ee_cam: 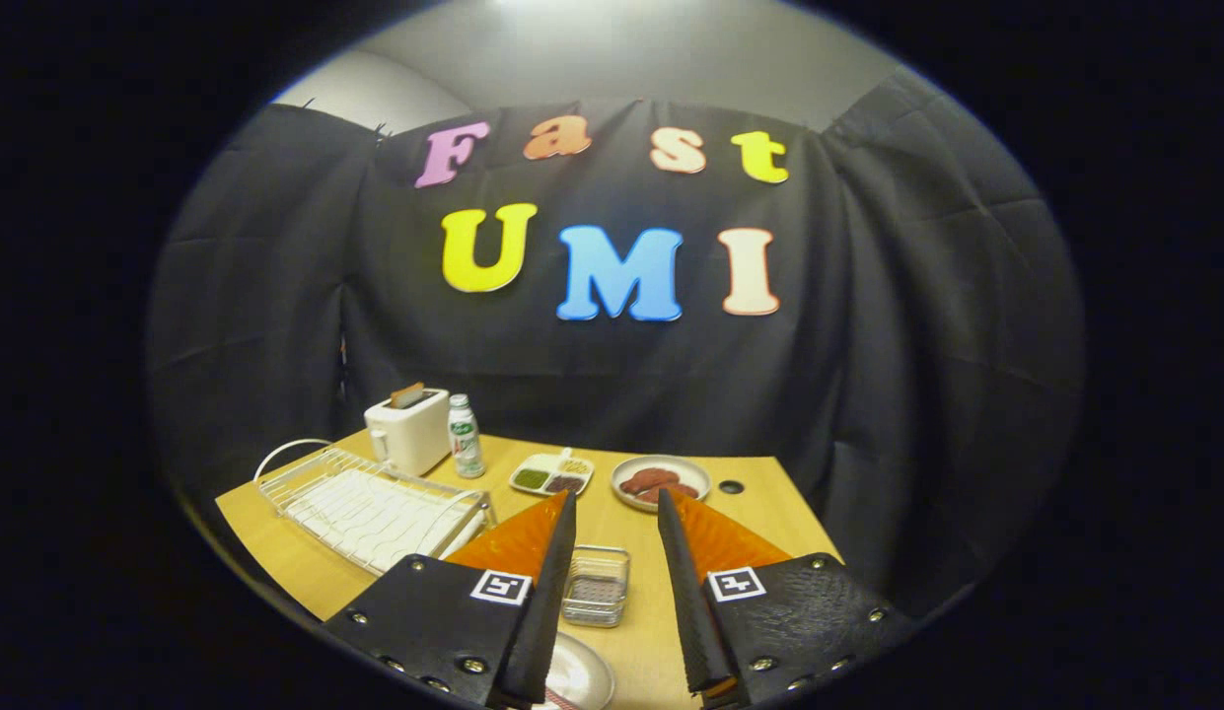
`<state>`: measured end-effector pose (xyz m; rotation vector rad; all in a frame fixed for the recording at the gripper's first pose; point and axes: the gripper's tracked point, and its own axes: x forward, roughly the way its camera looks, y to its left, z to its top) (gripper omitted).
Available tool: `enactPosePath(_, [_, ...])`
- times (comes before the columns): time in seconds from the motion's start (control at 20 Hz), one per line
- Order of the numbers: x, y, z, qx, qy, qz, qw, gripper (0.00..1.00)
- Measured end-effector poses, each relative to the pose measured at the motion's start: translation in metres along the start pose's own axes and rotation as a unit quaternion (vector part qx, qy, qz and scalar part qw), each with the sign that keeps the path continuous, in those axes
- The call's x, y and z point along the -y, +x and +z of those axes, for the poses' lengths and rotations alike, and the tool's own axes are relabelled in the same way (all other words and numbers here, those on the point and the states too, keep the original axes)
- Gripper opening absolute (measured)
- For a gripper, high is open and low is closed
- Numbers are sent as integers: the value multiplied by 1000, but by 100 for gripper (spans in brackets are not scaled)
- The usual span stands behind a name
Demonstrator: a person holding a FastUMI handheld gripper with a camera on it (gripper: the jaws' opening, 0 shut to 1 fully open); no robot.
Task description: Take the plate from the dish rack, then take the spoon from the basket and place it into the plate.
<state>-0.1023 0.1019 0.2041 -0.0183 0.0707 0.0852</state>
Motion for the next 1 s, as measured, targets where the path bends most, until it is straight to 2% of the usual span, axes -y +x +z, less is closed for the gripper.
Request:
enactPosePath(0.15, [35,-10,27,33,1,-38,999,51])
enactPosePath(0.25, [48,-14,41,63,4,-48,997,52])
enactPosePath(0.3, [54,-12,38,65,6,-49,997,99])
enactPosePath(0.35, [59,-5,32,66,5,-54,996,95])
enactPosePath(0.55, [87,12,13,98,-7,-74,992,95])
enactPosePath(1.0, [128,70,-94,87,27,-77,993,96])
